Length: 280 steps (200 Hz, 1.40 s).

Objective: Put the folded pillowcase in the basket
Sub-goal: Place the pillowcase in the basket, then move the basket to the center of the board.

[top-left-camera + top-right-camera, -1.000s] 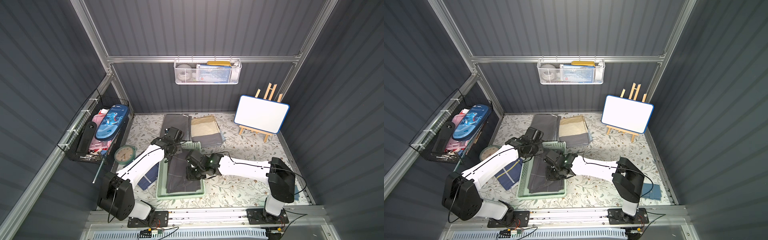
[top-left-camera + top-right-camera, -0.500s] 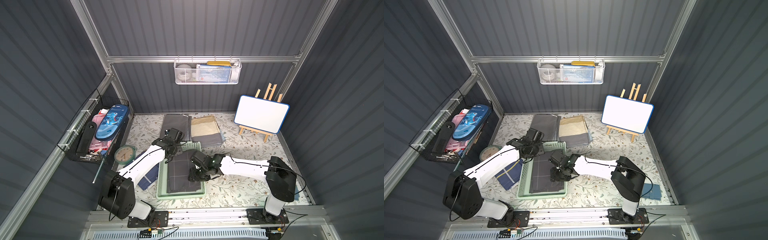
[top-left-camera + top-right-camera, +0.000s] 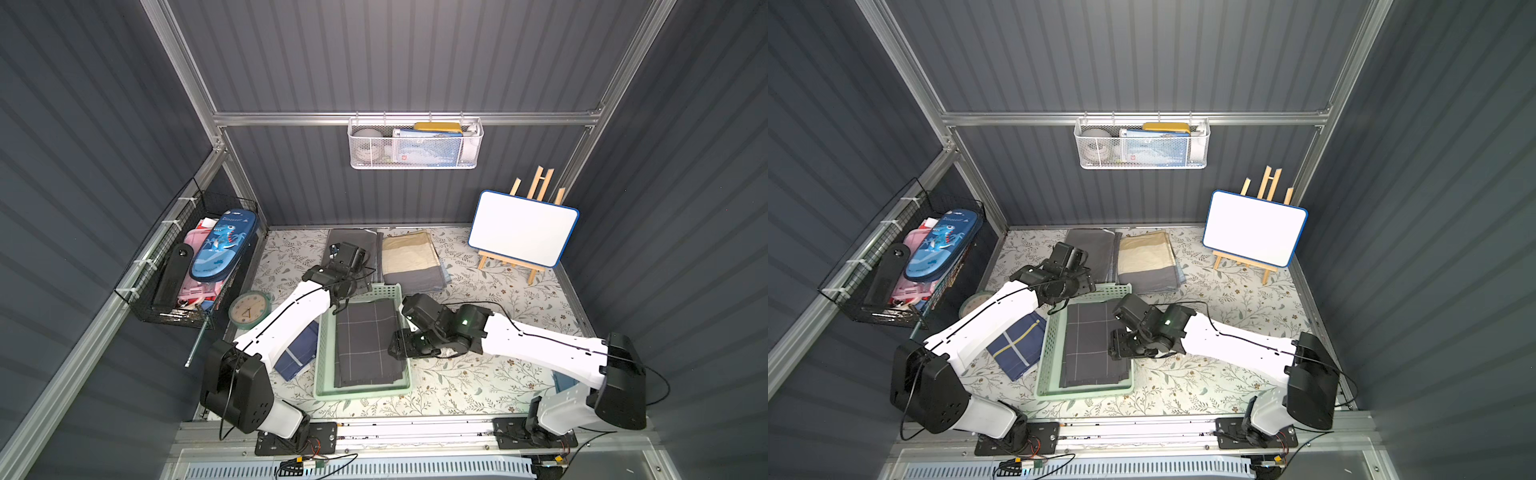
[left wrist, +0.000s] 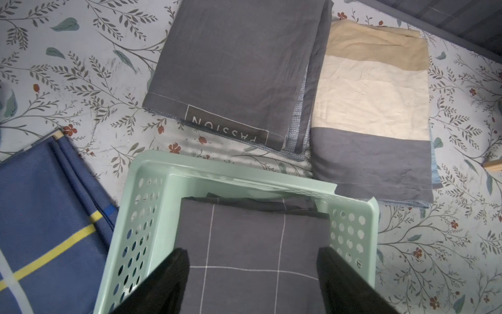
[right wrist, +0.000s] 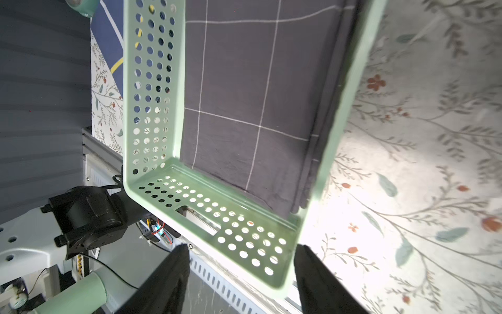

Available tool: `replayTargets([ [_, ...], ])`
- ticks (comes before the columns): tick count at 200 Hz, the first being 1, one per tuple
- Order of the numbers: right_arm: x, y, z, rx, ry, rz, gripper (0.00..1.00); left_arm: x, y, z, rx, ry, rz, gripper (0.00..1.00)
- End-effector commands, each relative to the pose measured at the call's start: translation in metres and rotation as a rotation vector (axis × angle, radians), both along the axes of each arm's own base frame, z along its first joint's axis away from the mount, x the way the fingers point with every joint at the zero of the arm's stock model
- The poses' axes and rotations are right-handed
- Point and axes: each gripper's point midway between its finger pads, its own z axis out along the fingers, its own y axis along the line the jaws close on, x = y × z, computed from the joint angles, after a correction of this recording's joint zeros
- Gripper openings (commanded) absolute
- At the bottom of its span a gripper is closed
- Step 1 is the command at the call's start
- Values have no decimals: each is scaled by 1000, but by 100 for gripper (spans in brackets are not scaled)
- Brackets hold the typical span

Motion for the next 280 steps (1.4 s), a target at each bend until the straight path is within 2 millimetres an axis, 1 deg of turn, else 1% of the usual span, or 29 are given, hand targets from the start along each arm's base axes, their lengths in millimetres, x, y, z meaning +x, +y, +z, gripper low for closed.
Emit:
replayTargets([
  [1, 13, -41, -13, -136, -71, -62, 66, 1, -6, -3, -17, 9, -31, 80],
  [11, 20, -51, -15, -144, -70, -91, 65, -1, -8, -4, -31, 8, -40, 80],
  [21, 28, -56, -19, -146, -72, -115, 65, -2, -9, -4, -41, 3, -44, 80],
  [33, 36, -57, -23, -147, -68, -121, 65, -3, -10, -2, -58, -4, -45, 80],
  [44, 41, -51, -26, -147, -58, -109, 65, -4, -11, 2, -69, -12, -49, 80],
  [62, 44, -34, -36, -157, -9, -61, 64, -2, -8, 12, -69, -43, -41, 81],
  [74, 45, -25, -45, -172, 32, -39, 63, -1, -6, 21, -69, -68, -34, 82],
  [95, 51, -16, -69, -186, 56, -33, 61, 1, -9, 32, -87, -99, -43, 82],
  [106, 51, -12, -79, -183, 91, -27, 57, 3, -11, 36, -96, -115, -52, 82],
  [111, 51, -13, -85, -193, 109, -25, 54, 3, -11, 37, -98, -122, -55, 82],
  [124, 49, -17, -91, -228, 147, -29, 41, 6, -13, 39, -101, -136, -62, 83],
  [126, 48, -18, -92, -233, 149, -28, 37, 6, -13, 39, -101, -137, -64, 83],
  [130, 48, -19, -92, -239, 151, -29, 32, 7, -14, 41, -103, -143, -68, 83],
  [138, 46, -23, -91, -249, 152, -36, 25, 8, -16, 41, -106, -148, -78, 83],
  [154, 44, -35, -84, -273, 137, -57, 17, 12, -20, 41, -113, -163, -99, 83],
  [167, 42, -53, -81, -325, 116, -85, 14, 14, -24, 39, -119, -170, -115, 83],
  [182, 37, -73, -77, -371, 115, -111, 13, 16, -27, 38, -125, -178, -130, 83],
  [200, 25, -95, -74, -405, 128, -131, 12, 19, -31, 39, -129, -192, -147, 83],
  [218, 11, -124, -75, -463, 149, -160, 11, 21, -33, 42, -135, -208, -160, 83],
  [235, 4, -155, -77, -508, 167, -206, 13, 24, -39, 42, -147, -214, -180, 83],
  [244, 3, -170, -77, -527, 175, -235, 13, 26, -42, 40, -154, -215, -193, 83],
  [259, 9, -195, -75, -577, 172, -278, 13, 29, -48, 35, -169, -212, -211, 83],
  [269, 14, -207, -70, -629, 160, -298, 16, 31, -52, 31, -175, -208, -219, 83],
  [280, 21, -218, -64, -695, 151, -316, 17, 32, -54, 27, -182, -203, -227, 83],
])
